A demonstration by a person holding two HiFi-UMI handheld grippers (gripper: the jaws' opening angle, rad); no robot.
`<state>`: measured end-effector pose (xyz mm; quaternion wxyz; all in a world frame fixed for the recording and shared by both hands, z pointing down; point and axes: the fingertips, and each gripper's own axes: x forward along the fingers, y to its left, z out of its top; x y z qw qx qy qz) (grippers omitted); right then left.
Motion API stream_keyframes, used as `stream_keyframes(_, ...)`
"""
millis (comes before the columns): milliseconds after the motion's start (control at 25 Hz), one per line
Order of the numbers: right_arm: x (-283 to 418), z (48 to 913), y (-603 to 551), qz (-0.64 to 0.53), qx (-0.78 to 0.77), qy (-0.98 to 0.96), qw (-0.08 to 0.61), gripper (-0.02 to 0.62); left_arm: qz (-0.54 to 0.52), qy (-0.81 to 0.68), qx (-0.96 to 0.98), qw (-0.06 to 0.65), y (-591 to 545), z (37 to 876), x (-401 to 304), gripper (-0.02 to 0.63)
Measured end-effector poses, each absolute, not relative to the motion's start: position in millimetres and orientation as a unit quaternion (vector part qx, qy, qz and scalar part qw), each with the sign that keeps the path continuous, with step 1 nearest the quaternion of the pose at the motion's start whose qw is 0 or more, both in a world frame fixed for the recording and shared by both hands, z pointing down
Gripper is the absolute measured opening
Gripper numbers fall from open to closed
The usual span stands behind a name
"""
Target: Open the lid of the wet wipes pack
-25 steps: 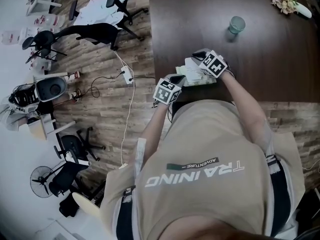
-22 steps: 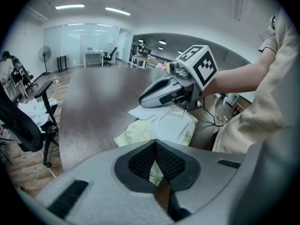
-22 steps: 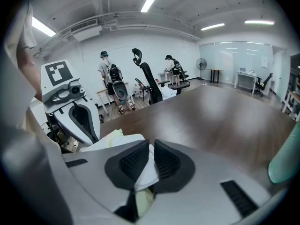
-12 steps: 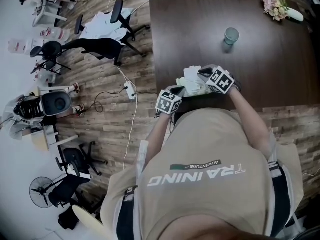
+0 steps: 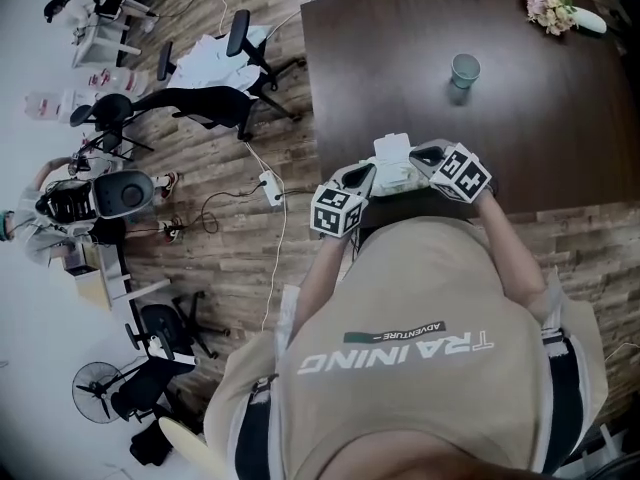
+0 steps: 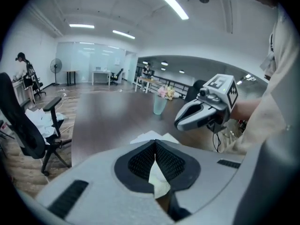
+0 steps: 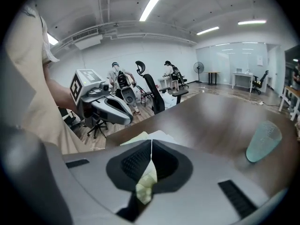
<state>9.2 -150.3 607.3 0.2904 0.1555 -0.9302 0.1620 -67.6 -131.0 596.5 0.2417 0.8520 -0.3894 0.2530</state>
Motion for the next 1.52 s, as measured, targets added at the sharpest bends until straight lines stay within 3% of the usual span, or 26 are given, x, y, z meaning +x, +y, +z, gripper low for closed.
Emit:
stream_keyframes(680,17.7,407.6,-188.0,0.068,0.246,-0.962,0.097,0.017,0.086,-0.414,0.902,0.083,-163.5,388.4,-53.7,0.009)
stream_keyframes(1280,47.1,300.0,-203.9,-0.101,0.384,-0.918,0.008,0.015,0.045,-0.481,0.874,-0.056,-185.4,284.0,-90.5,0.009)
stream_keyframes(1520,54.5,312.6,-198.2,-0.084,0.38,-0.921,0.007,0.014,0.049,-0.484,0.872,-0.055,-177.5,293.3,-80.6,0.009)
